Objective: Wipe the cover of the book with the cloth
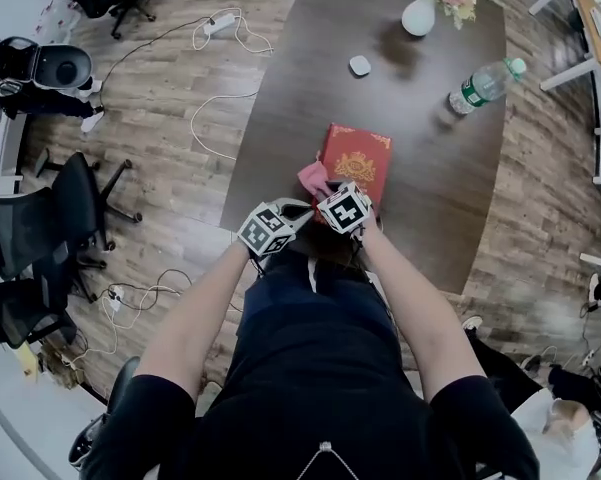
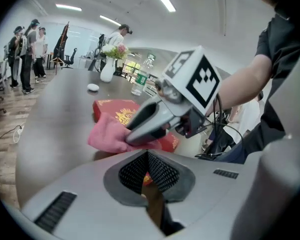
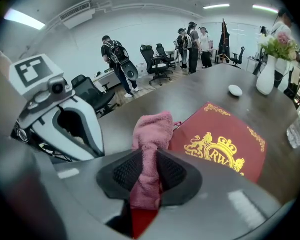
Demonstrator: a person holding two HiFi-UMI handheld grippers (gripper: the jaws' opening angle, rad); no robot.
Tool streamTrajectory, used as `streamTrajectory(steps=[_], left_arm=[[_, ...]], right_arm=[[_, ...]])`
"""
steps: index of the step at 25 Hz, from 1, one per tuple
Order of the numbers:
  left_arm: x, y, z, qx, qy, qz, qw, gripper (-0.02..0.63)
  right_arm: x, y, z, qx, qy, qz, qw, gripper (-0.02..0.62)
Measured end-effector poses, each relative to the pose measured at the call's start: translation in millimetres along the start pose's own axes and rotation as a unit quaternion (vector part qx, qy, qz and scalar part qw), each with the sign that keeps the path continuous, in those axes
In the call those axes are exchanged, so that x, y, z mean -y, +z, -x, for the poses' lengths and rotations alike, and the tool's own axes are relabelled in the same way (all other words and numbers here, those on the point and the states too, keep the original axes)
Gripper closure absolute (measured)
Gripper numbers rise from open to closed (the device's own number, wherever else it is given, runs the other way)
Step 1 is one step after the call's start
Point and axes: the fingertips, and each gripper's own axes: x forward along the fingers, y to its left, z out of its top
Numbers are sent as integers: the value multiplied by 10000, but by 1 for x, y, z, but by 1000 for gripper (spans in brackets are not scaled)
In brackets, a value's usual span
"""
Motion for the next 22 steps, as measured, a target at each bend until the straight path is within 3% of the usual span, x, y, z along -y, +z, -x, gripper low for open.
streamTrajectory(steps=[3,7,13,22], left_arm=[[-34,20,20,250,222,-12,9994,611],[-68,53,23,244,351,-219,9988,611],[-80,85,-11,-124,7,-538,9985,611],[-72,72,-56,-824,-532,-760,9923,611]], right_arm=[[-2,-2,1,-12,-91,-95,9999,499],[-10,0,0,5,-126,-167,9998,499],[-23,-8,0,-101,-85,-236,9996,499],[-43,-27,1,-202,-11,-208,9996,499]])
